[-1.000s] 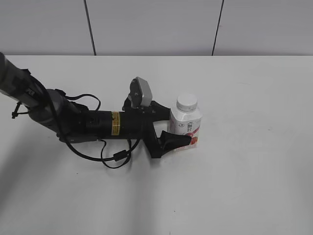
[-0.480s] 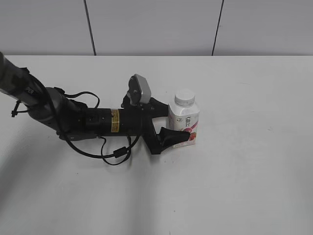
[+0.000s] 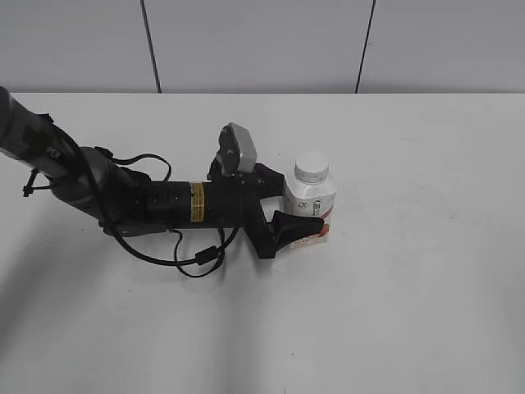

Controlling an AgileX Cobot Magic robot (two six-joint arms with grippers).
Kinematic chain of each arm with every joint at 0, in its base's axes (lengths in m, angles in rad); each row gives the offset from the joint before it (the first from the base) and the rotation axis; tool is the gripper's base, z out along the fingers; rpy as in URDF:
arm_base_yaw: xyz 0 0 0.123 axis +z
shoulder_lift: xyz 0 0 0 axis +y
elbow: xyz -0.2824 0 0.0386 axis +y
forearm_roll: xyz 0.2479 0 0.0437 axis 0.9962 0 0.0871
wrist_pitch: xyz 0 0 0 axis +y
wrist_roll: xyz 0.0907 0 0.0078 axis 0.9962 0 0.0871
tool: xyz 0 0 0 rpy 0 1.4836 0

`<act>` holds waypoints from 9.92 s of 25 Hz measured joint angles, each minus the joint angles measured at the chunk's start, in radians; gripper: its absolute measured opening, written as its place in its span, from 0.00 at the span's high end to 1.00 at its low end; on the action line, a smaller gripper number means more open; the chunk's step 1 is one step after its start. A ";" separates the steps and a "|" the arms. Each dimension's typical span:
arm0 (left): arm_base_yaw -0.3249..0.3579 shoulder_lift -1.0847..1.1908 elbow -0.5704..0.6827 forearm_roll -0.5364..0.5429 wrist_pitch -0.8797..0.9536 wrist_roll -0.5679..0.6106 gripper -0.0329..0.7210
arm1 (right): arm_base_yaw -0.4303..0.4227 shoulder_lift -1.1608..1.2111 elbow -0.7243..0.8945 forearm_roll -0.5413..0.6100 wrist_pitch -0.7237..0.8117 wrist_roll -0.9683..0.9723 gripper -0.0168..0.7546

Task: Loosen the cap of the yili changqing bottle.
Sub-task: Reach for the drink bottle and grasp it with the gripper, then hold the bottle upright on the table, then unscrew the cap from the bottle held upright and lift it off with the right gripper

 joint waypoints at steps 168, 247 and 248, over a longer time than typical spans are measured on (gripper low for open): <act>0.076 -0.033 -0.004 0.256 -0.029 -0.059 0.39 | 0.468 2.078 -1.210 0.238 0.068 0.497 0.44; 0.074 -0.038 -0.007 0.291 -0.024 -0.054 0.38 | 0.476 2.106 -1.220 0.260 0.097 -1.277 0.46; 0.074 -0.038 -0.007 0.291 -0.024 -0.055 0.38 | 0.476 2.106 -1.220 0.260 0.096 -1.286 0.46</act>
